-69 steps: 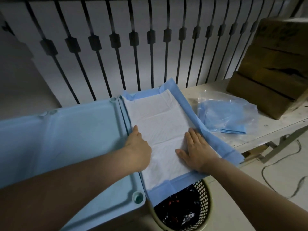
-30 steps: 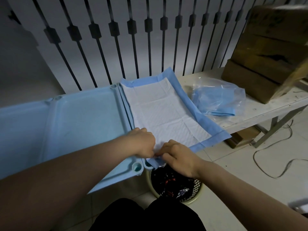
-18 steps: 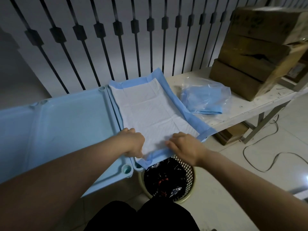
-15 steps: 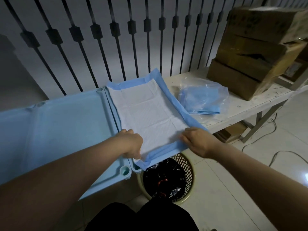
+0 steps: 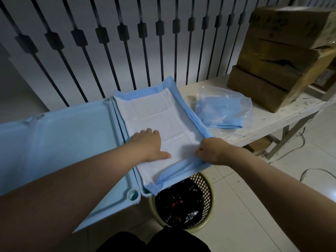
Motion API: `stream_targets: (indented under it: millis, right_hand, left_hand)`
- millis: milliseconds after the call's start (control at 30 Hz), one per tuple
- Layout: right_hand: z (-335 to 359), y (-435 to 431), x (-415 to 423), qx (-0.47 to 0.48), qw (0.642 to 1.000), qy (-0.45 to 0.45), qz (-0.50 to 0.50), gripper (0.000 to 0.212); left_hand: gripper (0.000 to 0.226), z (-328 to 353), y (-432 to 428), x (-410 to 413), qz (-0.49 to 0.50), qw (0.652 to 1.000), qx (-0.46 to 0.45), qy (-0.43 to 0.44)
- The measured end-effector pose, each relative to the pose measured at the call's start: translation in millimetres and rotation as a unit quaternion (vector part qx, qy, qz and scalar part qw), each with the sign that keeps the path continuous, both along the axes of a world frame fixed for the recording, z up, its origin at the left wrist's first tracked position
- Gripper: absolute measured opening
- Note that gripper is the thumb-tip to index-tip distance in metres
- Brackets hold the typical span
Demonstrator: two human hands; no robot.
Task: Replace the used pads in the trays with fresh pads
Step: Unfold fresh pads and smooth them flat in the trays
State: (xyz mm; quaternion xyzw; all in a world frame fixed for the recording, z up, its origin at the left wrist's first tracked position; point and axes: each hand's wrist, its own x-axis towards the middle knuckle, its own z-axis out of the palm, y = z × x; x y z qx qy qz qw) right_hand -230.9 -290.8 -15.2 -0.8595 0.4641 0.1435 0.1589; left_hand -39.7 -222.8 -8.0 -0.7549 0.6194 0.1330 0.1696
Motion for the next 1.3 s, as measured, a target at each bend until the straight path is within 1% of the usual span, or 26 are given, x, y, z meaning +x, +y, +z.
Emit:
stream_targets:
  millis: [33,100,167,233,300,333,400,433,467,500,533,600,700,767,800,900,933,1000,1067,1133,1200,1267,1300]
  right_hand:
    - [-1,-1,4,-0.002,1.0,0.013,-0.001,0.025]
    - [-2,-4,11,-0.005,0.999,0.045,0.014,0.026]
    - [3,-5,17,0.002,0.997,0.069,0.023,0.025]
    - [13,-7,26,0.021,0.996,0.082,0.015,0.027]
    - [20,-12,40,0.028,0.998,0.06,-0.001,0.038]
    - [20,-15,50,0.013,0.999,0.045,0.0,0.041]
    - [13,-16,70,-0.029,0.999,-0.008,0.021,0.027]
    - [4,-16,77,-0.034,0.998,-0.039,0.037,0.029]
    - [-7,-18,80,-0.031,0.996,-0.055,0.059,0.041]
    - [-19,-20,79,-0.032,0.995,-0.057,0.08,0.054]
    - [-30,-23,74,-0.045,0.994,-0.044,0.088,0.062]
    - [-47,-31,60,-0.075,0.994,-0.033,0.069,0.064]
    - [-53,-34,51,-0.064,0.996,-0.032,0.046,0.063]
    - [-54,-33,53,-0.069,0.996,-0.033,0.054,0.065]
    - [-54,-32,54,-0.077,0.995,-0.032,0.054,0.066]
    - [-58,-35,60,-0.09,0.995,-0.017,0.042,0.061]
    - [-56,-36,64,-0.09,0.995,0.004,0.033,0.061]
    - [-45,-36,76,-0.084,0.995,0.051,0.01,0.059]
    - [-34,-36,92,-0.096,0.993,0.069,-0.002,0.055]
    - [-34,-37,108,-0.119,0.992,0.023,0.019,0.06]
    - [-46,-41,126,-0.108,0.991,-0.036,0.076,0.063]
    - [-61,-51,141,-0.081,0.991,-0.072,0.08,0.063]
    - [-66,-60,146,-0.083,0.991,-0.073,0.07,0.064]
  left_hand:
    - [0.104,-3,-4,3,-0.002,0.999,-0.005,-0.042]
    - [0.13,-10,-8,11,-0.001,0.992,0.062,-0.108]
    - [0.14,-15,-9,18,0.014,0.989,0.106,-0.106]
    - [0.143,-20,-9,22,0.017,0.989,0.112,-0.098]
    - [0.144,-21,-10,21,0.013,0.988,0.12,-0.099]
    - [0.144,-21,-11,21,0.014,0.987,0.124,-0.099]
    - [0.146,-21,-12,20,0.018,0.987,0.129,-0.098]
    - [0.147,-22,-12,19,0.02,0.987,0.129,-0.097]
    - [0.147,-21,-13,19,0.019,0.987,0.127,-0.099]
    - [0.147,-21,-13,20,0.016,0.987,0.124,-0.101]
    - [0.148,-21,-13,20,0.012,0.987,0.121,-0.103]
    - [0.148,-20,-11,21,0.006,0.988,0.117,-0.104]
    - [0.148,-17,-9,21,0.008,0.989,0.11,-0.101]
    - [0.145,-15,-8,23,0.011,0.991,0.095,-0.097]
    - [0.14,-15,-9,25,0.014,0.992,0.08,-0.093]
    - [0.109,-15,-21,34,0.048,0.996,0.002,-0.071]
    - [0.102,-15,-27,38,0.056,0.995,-0.023,-0.079]
    - [0.096,-20,-39,46,0.051,0.989,-0.052,-0.131]
    - [0.096,-26,-46,56,0.041,0.984,-0.043,-0.168]
    - [0.095,-35,-47,65,0.036,0.985,-0.03,-0.166]
    - [0.087,-41,-45,70,0.025,0.985,-0.03,-0.167]
    - [0.08,-44,-44,70,0.011,0.984,-0.032,-0.173]
    - [0.081,-45,-44,70,0.007,0.985,-0.032,-0.171]
